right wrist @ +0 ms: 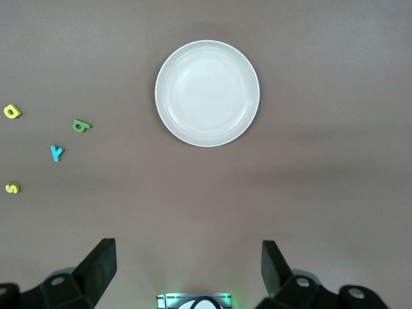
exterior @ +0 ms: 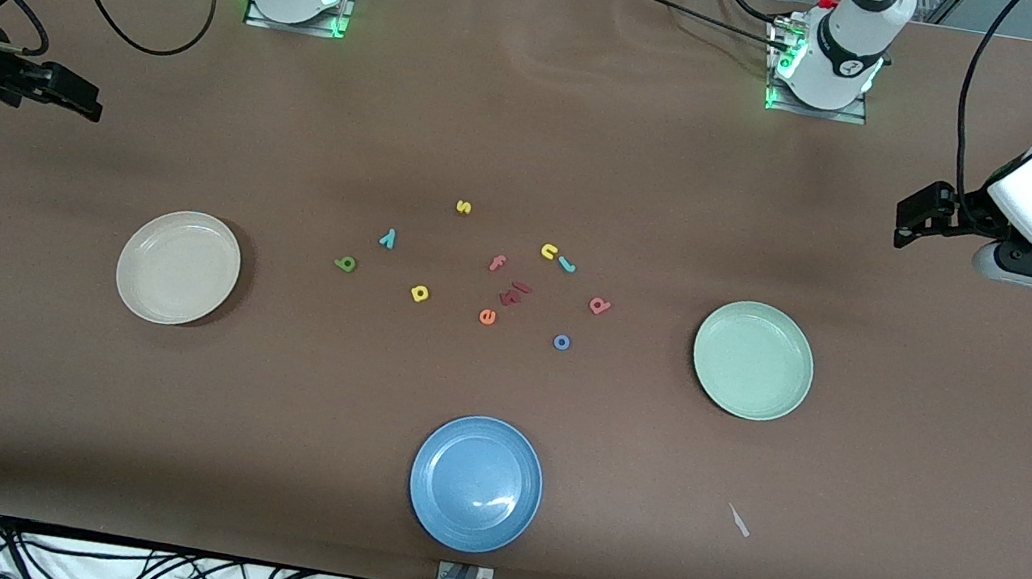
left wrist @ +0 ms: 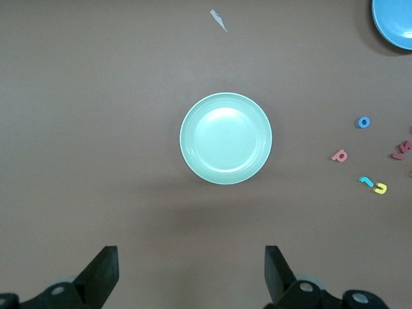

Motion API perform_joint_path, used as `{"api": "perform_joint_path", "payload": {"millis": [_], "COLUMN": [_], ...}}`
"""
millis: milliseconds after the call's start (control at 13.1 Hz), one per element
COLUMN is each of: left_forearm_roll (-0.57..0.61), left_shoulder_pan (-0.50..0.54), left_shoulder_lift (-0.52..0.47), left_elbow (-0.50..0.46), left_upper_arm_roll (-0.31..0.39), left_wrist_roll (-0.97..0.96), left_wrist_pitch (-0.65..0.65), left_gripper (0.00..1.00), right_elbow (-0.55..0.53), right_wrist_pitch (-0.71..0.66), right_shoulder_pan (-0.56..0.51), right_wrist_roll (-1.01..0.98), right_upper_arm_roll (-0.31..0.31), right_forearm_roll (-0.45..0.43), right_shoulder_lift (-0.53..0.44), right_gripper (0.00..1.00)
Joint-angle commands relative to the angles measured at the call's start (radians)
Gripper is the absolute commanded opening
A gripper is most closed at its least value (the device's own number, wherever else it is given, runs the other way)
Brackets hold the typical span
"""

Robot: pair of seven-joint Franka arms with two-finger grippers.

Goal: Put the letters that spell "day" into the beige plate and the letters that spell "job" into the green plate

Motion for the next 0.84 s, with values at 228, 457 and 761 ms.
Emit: {"api": "perform_joint_path", "payload": {"millis": [228, 457, 761], "left_forearm_roll": [-0.008, -0.008, -0.008], "left_shoulder_pan": [-0.008, -0.008, -0.008], "left_shoulder_lift": [-0.020, -0.021, -0.021], "left_elbow": [-0.013, -0.013, -0.013], "left_upper_arm_roll": [0.010, 0.010, 0.010], "left_wrist_roll": [0.014, 0.014, 0.014], "left_wrist_pitch": [-0.008, -0.008, -0.008], "left_gripper": [1.00, 1.00, 1.00], "right_elbow": [-0.004, -0.004, -0.004], "right_wrist_pitch": [-0.004, 0.001, 0.004], "right_shoulder_pan": [-0.006, -0.008, -0.008], "right_wrist_roll": [-0.002, -0.004, -0.016], "right_upper_arm_roll": [0.002, 0.002, 0.000], "right_forearm_roll": [-0.001, -0.001, -0.001], "right_shoulder_lift": [-0.005, -0.005, -0.005], "right_gripper": [1.00, 1.00, 1.00]}}
